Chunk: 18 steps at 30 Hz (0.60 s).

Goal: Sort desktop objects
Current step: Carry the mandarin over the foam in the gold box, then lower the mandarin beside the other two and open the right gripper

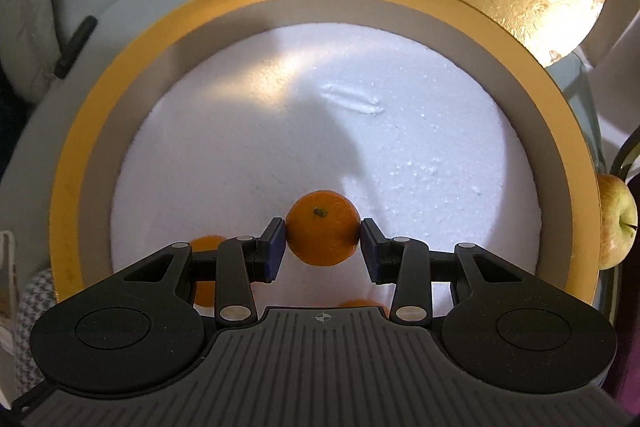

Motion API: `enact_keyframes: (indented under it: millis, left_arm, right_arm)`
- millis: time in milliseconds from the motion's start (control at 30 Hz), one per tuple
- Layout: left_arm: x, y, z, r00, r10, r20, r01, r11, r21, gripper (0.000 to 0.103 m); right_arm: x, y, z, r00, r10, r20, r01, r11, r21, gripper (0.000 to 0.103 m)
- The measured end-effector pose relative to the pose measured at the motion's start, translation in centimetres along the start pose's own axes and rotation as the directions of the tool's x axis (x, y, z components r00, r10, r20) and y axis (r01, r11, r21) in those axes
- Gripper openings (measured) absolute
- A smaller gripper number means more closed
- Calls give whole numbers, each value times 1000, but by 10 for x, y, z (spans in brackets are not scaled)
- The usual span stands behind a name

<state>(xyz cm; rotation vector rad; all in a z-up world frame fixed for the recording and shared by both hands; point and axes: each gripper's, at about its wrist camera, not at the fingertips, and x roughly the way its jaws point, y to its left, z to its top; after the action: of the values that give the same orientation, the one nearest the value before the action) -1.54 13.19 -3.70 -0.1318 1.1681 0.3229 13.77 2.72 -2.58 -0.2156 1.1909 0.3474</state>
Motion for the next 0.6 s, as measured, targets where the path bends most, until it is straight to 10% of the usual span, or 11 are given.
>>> enact_keyframes:
  millis: [600]
  left_arm:
    - [-13, -4, -5, 999, 22, 30, -22, 1000, 20, 102]
  right_arm:
    - [-1, -9, 0, 999, 42, 3, -42, 998, 48, 48]
